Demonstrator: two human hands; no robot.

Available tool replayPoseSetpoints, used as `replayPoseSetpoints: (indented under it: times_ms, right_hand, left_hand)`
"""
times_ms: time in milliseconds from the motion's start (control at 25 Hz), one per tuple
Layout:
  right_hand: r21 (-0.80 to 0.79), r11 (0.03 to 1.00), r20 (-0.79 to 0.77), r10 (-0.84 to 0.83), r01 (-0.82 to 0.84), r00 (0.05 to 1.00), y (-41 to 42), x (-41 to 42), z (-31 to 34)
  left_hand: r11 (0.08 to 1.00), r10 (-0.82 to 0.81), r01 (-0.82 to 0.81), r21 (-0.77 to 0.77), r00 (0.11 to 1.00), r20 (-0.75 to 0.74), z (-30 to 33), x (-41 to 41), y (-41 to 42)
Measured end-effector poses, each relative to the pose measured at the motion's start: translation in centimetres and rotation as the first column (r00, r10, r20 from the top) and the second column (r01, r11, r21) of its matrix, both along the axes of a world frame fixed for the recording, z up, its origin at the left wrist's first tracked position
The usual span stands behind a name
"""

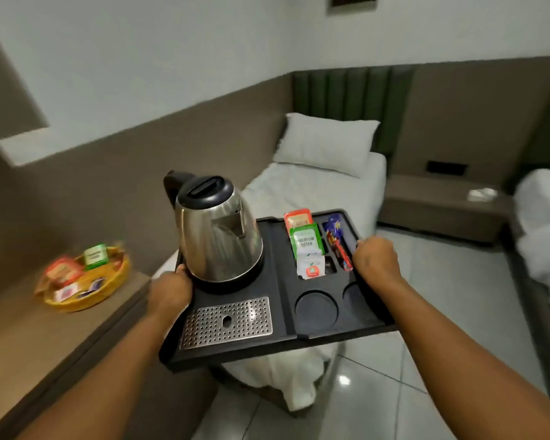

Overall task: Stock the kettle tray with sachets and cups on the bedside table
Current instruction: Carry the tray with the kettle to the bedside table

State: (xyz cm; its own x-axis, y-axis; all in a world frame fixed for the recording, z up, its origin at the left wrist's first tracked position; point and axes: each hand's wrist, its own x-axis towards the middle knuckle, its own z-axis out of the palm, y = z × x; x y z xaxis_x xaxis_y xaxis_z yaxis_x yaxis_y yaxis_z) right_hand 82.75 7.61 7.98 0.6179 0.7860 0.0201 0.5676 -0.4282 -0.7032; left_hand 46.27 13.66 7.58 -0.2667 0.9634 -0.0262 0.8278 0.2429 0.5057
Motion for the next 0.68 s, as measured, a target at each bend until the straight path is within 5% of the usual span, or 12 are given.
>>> replayPoseSetpoints:
  times_ms: [360, 680]
  right_hand:
    - [-0.021, 0.915, 0.002, -0.403, 0.403, 0.915, -2.3, 35.0, -0.9]
    - [-0.131, 0.851, -0.135, -0.524, 0.509, 0.841, 11.1, 59.0, -4.9]
  left_hand:
    - [0.947, -0.311, 0.315, -0.059, 0.948, 0.067, -2.7, 38.8, 10.1]
    - [0.860, -0.510, 0.507, -0.058, 0.859, -0.040, -8.7, 64.6, 28.2]
